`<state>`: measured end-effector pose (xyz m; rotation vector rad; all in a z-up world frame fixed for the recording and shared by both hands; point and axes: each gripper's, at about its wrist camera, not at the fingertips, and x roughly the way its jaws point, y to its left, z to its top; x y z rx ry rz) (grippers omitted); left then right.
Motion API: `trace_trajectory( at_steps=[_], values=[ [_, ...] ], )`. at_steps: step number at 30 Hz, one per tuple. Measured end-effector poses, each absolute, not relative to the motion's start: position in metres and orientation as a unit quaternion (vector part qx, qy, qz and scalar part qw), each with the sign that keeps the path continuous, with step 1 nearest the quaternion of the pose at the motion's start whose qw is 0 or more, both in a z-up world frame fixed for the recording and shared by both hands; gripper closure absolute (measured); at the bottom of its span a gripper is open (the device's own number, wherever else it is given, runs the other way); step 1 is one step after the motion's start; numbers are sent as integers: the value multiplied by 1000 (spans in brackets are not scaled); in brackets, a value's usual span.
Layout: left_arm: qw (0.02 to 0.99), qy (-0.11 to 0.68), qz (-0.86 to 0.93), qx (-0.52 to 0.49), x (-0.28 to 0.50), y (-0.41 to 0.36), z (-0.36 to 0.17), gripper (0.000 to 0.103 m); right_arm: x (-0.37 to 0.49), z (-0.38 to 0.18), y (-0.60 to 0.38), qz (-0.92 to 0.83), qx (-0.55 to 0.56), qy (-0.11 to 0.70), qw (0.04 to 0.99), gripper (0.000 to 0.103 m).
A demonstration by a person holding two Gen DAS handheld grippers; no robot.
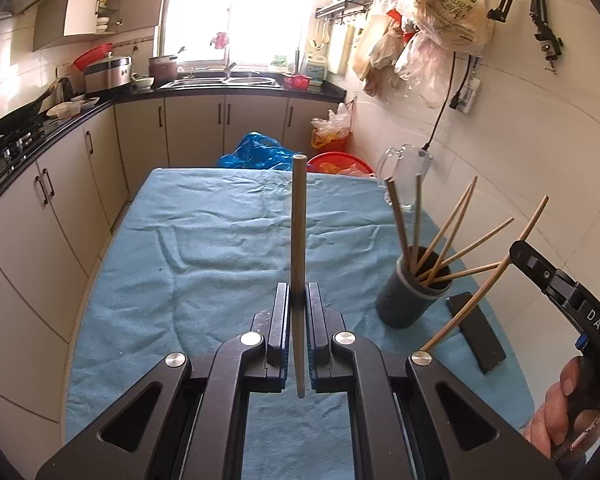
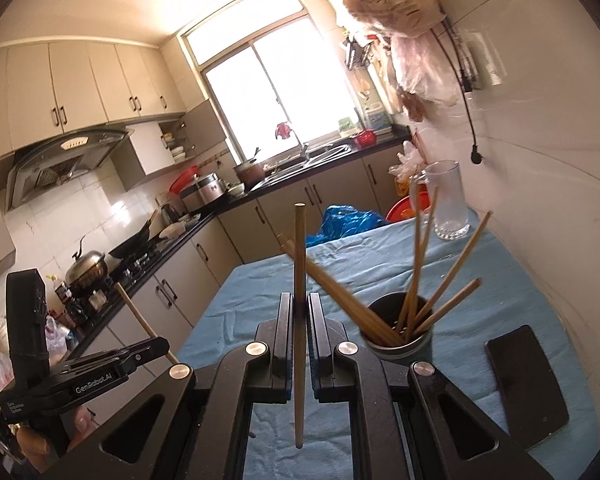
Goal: Organize utensils
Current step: 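Lift both held chopsticks upright and carry them toward the black holder, then lower both held chopsticks down into the black holder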
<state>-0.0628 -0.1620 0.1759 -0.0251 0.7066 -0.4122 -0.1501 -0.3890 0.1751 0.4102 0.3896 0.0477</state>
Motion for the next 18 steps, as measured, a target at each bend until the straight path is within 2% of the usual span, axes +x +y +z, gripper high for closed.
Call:
trace_trajectory(
  at_steps=[18],
  values=[
    [909, 315, -272, -6, -63, -216, 229, 96, -185, 204, -453, -51, 227, 132, 964, 96]
  ],
)
